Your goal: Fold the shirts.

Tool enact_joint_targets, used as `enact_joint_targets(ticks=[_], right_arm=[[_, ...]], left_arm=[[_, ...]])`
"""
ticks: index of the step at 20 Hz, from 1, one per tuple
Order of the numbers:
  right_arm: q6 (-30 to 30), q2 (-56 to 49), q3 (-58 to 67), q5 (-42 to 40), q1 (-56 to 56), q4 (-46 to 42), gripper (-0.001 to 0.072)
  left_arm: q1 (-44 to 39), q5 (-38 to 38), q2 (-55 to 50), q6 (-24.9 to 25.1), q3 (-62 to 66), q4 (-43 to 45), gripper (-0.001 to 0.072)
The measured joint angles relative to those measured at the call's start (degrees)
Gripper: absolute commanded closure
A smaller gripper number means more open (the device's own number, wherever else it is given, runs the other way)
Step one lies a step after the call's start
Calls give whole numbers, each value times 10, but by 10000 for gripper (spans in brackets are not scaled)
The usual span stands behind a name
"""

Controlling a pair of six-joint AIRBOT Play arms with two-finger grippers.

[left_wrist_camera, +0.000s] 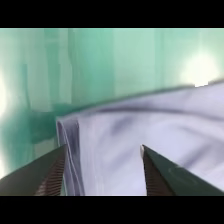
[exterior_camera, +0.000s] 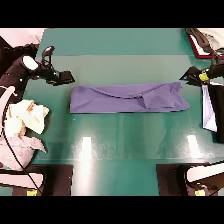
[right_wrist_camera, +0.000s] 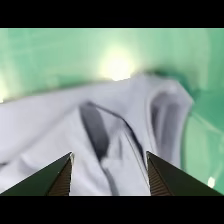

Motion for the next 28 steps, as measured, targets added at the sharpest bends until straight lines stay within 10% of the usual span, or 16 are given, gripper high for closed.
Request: enact_joint_targets(ticks=[2,3,6,24,28], right_arm=[[-8,-9,15,24,-14,16,188],[-14,-11,19,32,-24,20,175],[-27,-16,11,67,-59,31,34],[-182,-104,-86,89,-121,153,50],[-201,-119,-87,93,-85,155,146]], left_arm=[[-1,-24,-3,0,18,-1,584],[-1,-37,-5,1,25,-1,668],[-1,-73,-6,12,35,-3,676],[-90,-100,-7,13,40,-20,676],[-93,-101,-7,5,40,-23,676]])
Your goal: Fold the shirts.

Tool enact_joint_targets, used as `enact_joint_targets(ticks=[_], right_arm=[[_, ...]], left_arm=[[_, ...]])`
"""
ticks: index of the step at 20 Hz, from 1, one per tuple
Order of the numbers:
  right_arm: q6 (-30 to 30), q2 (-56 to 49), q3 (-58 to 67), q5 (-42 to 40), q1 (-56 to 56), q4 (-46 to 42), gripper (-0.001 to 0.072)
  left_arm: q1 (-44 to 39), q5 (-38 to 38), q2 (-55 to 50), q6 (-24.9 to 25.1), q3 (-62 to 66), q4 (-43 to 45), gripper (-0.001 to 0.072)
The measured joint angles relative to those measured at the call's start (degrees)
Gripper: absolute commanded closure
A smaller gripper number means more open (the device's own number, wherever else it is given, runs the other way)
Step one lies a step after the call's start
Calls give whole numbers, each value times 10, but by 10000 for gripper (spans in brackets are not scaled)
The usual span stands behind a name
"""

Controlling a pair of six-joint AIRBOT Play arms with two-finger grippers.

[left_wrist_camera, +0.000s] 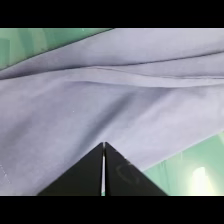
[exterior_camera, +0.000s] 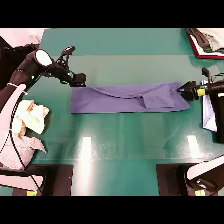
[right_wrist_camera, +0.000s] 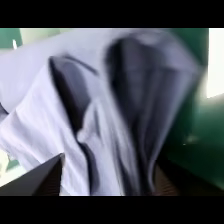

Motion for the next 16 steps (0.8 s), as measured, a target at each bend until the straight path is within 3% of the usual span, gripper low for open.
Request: enact_joint_targets(ticks=[2,3,5,7,8,16], right_arm=[[-7,-4,-1,4,17,1,163],[-10,-4,-1,4,24,0,216],[-14,-7,-1,4,35,-4,360],[-16,-7,-2,6,43,-9,622],[-16,-7,-3,8,45,-12,672],[-6,85,0,15,59,-5,693]], left_arm=[[0,0,0,-2,0,0,676],[0,0,0,-5,0,-1,676],[-3,0,0,-9,0,-1,676],[-10,3,0,-12,0,-1,677],[-16,7,0,-13,0,-1,677],[-85,84,-33,-19,29,-12,678]])
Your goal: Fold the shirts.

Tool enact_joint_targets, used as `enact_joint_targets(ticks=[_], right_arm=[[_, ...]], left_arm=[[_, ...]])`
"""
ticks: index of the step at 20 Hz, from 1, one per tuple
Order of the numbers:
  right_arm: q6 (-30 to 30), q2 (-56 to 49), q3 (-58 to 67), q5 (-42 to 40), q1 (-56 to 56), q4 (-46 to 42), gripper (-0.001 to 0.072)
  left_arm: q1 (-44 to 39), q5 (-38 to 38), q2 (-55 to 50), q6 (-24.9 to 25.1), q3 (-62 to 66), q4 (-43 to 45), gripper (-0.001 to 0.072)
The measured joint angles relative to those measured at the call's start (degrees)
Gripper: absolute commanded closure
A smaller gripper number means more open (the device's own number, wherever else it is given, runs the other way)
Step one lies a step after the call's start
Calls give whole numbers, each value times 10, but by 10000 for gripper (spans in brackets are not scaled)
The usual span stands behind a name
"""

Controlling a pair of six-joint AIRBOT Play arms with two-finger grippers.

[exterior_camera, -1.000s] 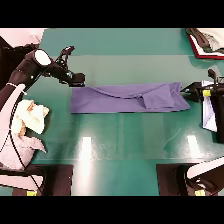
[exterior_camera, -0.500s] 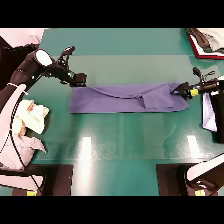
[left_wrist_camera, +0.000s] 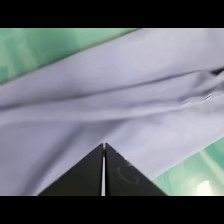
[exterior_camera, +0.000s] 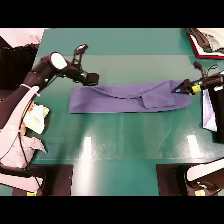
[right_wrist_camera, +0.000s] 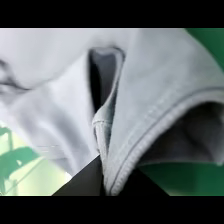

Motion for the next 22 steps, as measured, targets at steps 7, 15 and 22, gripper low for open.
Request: enact_joint_targets(ticks=[7,15,22], right_arm=[[90,81,99,36,71,3,692],[164,71,262,50,202,2,693],[176,21,322,37,282,1,693]], left_arm=[[-79,18,-148,0,143,-43,678],[-121,21,-274,1,241,-92,677],[-83,-35,-249,1,259,-27,678]])
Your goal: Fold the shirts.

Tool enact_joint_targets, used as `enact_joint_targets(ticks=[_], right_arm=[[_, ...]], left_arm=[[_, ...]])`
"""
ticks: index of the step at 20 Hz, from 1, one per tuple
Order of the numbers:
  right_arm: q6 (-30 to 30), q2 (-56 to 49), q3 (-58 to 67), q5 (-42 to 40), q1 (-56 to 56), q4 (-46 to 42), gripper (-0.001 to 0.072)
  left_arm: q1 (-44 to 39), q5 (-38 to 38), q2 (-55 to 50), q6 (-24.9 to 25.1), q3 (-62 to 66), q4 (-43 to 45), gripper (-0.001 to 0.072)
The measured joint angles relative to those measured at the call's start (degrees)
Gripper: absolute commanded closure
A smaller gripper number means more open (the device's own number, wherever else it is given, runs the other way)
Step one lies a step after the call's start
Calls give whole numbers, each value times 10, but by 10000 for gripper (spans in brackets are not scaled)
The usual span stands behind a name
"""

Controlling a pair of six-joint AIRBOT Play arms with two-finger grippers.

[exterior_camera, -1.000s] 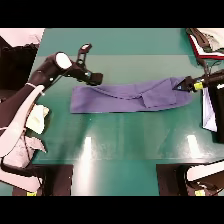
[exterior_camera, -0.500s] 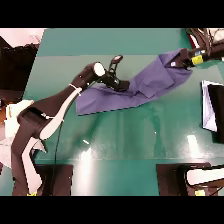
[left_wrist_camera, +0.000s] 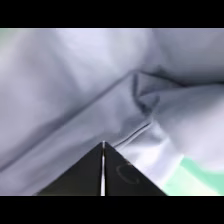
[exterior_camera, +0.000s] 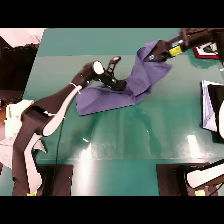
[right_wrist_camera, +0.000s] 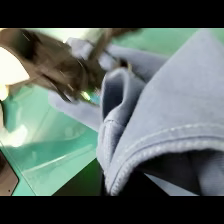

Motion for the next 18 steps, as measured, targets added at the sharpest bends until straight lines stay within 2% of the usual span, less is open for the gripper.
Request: enact_joint_targets(ticks=[6,11,12,13,15,16,17,18], right_arm=[[-16,-43,6,-45,67,1,692],[-59,-92,7,-108,140,2,685],[-68,-103,7,-127,156,2,579],[-77,-113,7,-144,169,2,432],[-104,-133,7,-177,197,6,288],[-125,-143,7,-189,211,15,182],[-144,-149,7,-197,223,27,151],[-164,-153,7,-205,235,38,151]], left_arm=[[100,-90,116,1,3,116,676],[180,-146,206,4,3,156,676],[189,-155,218,4,3,158,676],[196,-161,229,5,3,161,676],[207,-169,244,5,3,169,676],[209,-172,248,5,3,172,676],[210,-172,252,5,3,171,676],[211,-176,255,5,3,170,676]])
